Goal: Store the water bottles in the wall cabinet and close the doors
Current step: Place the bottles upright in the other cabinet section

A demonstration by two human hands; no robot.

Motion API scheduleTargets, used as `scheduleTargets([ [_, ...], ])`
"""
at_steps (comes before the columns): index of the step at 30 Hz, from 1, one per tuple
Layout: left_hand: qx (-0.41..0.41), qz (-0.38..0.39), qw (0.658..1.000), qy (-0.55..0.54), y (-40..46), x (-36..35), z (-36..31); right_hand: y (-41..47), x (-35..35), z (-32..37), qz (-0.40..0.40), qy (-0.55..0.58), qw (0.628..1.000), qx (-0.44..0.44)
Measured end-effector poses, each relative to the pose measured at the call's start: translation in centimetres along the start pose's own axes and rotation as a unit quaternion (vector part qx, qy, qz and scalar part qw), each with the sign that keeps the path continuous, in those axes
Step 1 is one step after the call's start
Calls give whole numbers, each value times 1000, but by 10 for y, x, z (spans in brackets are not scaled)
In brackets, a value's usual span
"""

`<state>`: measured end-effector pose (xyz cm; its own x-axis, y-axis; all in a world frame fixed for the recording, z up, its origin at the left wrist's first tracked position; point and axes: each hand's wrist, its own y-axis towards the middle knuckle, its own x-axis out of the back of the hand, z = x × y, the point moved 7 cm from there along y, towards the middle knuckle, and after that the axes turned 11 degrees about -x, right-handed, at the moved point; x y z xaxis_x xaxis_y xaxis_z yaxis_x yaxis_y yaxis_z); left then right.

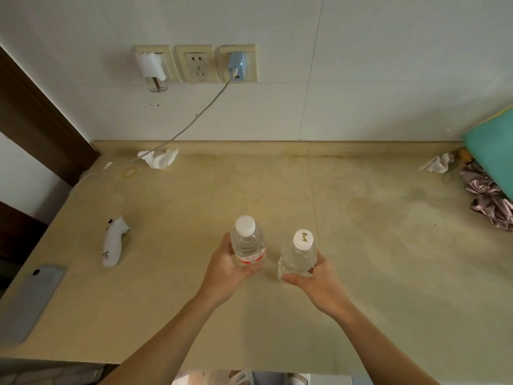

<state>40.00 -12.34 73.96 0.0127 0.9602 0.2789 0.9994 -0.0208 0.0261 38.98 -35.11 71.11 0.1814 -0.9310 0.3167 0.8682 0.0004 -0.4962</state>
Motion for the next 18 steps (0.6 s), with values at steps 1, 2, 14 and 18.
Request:
scheduleTargets([
  [1,1,2,1000,1,0,1,1,-1,-1,-1,-4,6,1000,-3],
  [2,2,3,1000,1,1,3,2,-4,-1,-2,-10,13,1000,-8],
  [14,-132,22,989,-60,34,25,-128,-68,64,93,-181,113,972,93],
  [18,-202,49,975,-83,50,37,-216,-106,96,162,-234,131,946,182],
])
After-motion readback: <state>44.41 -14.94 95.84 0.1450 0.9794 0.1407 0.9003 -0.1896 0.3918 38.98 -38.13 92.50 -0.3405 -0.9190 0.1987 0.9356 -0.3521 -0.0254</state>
